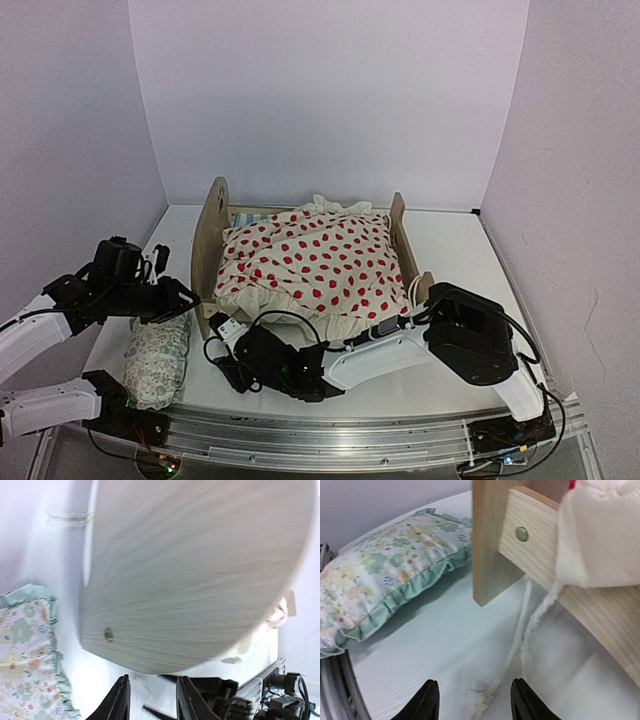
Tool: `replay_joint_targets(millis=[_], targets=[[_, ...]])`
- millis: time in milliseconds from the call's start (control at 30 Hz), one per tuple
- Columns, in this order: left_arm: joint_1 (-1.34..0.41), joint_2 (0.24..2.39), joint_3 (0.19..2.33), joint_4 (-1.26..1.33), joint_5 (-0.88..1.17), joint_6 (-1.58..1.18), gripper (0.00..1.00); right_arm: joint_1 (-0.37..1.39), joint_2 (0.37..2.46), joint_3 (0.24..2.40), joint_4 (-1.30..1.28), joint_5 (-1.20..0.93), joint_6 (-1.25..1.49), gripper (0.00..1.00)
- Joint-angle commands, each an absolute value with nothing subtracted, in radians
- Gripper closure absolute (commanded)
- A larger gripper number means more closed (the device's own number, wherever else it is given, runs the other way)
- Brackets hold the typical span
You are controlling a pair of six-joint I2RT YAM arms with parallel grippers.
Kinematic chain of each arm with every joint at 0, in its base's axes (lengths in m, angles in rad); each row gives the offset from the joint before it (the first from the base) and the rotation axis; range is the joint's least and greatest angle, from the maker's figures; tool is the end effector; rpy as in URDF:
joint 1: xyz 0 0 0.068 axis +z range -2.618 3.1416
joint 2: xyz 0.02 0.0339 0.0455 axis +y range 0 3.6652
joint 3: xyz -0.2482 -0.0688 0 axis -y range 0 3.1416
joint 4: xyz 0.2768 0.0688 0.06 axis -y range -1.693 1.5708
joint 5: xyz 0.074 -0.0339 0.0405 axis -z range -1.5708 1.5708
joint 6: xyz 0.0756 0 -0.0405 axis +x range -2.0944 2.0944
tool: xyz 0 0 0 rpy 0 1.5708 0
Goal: Set up the pet bed
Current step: Cross the left ropes of the mattress closest to the robot.
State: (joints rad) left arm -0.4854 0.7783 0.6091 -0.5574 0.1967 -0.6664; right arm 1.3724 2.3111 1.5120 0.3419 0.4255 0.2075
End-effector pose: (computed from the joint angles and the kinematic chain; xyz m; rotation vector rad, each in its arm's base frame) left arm 0.2027 -0.1236 0.2019 -0.1118 2.4178 -0.7915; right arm 0.1393 0.5347 0.0771 -0.8820 1.8316 0.5845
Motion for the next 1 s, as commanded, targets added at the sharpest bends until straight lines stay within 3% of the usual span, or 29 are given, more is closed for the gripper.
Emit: replay_joint_targets(millis=[0, 533, 967], targets=[[-0.483, 0.811, 0.685, -0.620, 0.118, -0.669, 0.67, 1.369, 2.348, 1.536, 0.326, 0.586, 0.146, 0.50], [-0.483, 0.704, 0.777, -0.704, 0.077, -0.571, 0.64, 1.348, 2.508, 1.815, 0.530, 0.772, 0.008, 0.57], [-0.483, 0.720, 0.732, -0.737, 0.137, -0.702, 0.63, 1.376, 2.332, 1.578, 0.496, 0.801, 0.152, 0.59]])
